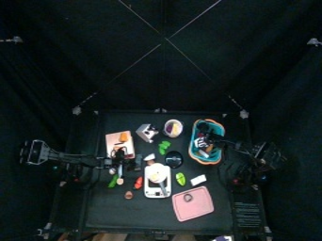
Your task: Grab apple half from basket
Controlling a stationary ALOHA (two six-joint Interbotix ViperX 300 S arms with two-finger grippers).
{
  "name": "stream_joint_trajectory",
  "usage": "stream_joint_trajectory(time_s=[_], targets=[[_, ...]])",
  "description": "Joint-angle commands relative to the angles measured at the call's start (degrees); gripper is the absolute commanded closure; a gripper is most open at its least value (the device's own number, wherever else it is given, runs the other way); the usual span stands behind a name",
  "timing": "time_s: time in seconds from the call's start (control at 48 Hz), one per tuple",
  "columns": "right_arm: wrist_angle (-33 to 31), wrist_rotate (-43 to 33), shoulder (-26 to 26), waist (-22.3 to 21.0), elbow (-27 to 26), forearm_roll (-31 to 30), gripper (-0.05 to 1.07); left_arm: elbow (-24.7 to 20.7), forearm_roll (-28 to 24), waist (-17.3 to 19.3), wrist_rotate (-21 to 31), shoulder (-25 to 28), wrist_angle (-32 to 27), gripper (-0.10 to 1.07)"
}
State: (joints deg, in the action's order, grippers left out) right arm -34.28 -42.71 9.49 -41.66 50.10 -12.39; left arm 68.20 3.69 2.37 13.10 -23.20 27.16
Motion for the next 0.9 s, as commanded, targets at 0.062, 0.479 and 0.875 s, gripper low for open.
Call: stream_joint_trajectory(time_s=[0.062, 0.479, 0.875], targets=[[-1.4, -0.3, 5.8, -0.3, -1.0, -0.1, 0.33, -0.6, 0.1, 0.2, 0.0, -0.1, 0.0, 0.48], [-3.1, 0.3, 8.3, -0.1, -0.5, -0.4, 0.33, -0.6, 0.1, 0.2, 0.0, 0.0, 0.0, 0.48], [-0.2, 0.2, 8.2, -0.1, 1.3, -0.4, 0.15, -0.4, 0.1, 0.1, -0.1, -0.1, 0.0, 0.48]])
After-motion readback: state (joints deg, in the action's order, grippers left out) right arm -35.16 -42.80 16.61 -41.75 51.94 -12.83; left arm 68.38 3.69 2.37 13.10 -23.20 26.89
